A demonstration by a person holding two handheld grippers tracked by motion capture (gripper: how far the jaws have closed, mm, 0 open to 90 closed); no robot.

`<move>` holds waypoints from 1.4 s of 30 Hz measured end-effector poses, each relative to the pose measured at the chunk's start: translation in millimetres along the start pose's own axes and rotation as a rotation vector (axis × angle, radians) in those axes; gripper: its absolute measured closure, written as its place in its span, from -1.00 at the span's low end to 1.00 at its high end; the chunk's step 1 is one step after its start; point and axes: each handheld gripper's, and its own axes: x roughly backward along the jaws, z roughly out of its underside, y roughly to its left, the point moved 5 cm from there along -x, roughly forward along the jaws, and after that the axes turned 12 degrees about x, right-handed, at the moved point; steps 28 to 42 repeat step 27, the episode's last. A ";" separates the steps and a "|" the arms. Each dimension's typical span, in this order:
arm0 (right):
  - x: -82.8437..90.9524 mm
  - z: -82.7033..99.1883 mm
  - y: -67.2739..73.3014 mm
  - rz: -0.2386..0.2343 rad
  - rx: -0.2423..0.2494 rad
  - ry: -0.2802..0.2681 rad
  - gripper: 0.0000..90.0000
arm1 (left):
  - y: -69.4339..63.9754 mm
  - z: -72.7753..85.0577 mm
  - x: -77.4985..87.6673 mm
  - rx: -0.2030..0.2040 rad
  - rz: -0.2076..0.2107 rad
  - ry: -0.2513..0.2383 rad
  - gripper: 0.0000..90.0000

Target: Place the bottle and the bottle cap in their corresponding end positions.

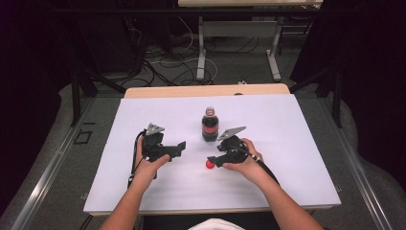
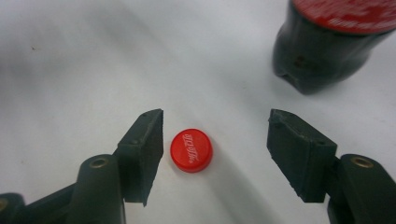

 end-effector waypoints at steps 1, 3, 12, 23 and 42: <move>4.4 0.3 -2.8 0.007 0.003 -0.011 -0.23 | 0.5 -0.9 0.4 -0.003 0.005 -0.006 -0.99; 12.0 2.3 -8.8 0.032 -0.021 -0.034 -0.24 | -0.1 -1.7 1.1 0.007 0.010 -0.010 -0.99; 32.0 19.5 -33.5 0.105 -0.114 -0.038 -0.56 | 9.1 -3.4 3.7 0.028 -0.008 -0.011 -0.99; 59.7 51.9 -79.1 0.250 -0.259 -0.064 -0.76 | 24.7 -5.8 6.0 0.067 -0.028 -0.013 -0.99; 70.3 61.9 -91.8 0.304 -0.276 -0.059 -0.84 | 32.9 -7.1 7.1 0.082 -0.037 -0.012 -0.99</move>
